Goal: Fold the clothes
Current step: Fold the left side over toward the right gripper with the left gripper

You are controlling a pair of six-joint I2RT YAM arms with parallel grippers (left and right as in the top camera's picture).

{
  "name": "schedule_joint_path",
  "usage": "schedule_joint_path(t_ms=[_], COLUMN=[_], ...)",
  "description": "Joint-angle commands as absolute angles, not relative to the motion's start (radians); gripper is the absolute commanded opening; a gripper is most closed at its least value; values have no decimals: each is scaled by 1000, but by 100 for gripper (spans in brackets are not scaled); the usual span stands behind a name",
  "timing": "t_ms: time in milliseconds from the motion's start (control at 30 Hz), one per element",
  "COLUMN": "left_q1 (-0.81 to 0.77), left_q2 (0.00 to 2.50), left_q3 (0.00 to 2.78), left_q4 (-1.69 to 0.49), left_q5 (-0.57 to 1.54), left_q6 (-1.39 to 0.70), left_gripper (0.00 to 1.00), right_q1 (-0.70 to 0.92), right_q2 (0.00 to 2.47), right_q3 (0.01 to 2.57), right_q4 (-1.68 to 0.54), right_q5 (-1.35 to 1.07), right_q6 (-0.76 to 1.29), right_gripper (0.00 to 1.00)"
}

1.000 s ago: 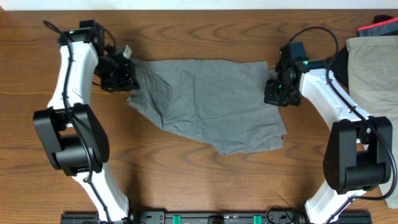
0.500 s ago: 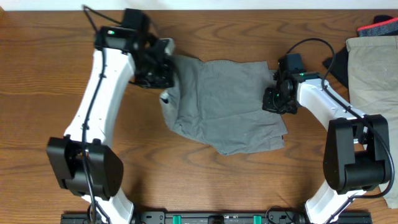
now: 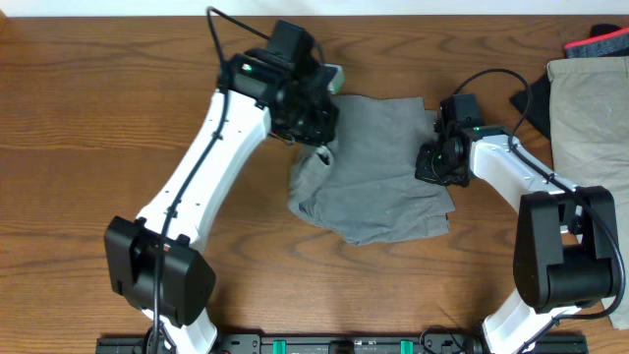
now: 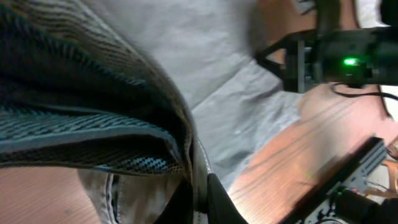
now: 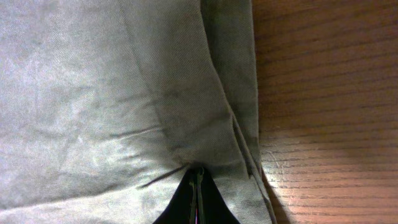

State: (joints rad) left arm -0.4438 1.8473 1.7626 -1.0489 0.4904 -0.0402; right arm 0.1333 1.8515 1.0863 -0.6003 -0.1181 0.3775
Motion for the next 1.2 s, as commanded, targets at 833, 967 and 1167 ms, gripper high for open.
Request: schedule_joint_path(t_ms=[833, 967, 1167], left_q1=[-641, -641, -641], left_q2=[1917, 1936, 1940], left_q3=[1777, 1777, 1777], left_q4=[-897, -855, -797], left_q5=[512, 512, 555], left_q6=[-92, -112, -141], left_gripper=[7, 7, 7], right_q1=[59, 25, 23], right_q2=[1833, 1784, 1774], right_q3=[1138, 1206, 1211], right_q4=[-706, -779, -790], right_q5=[-135, -136, -131], right_q6=[394, 376, 366], right_gripper=[1, 1, 1])
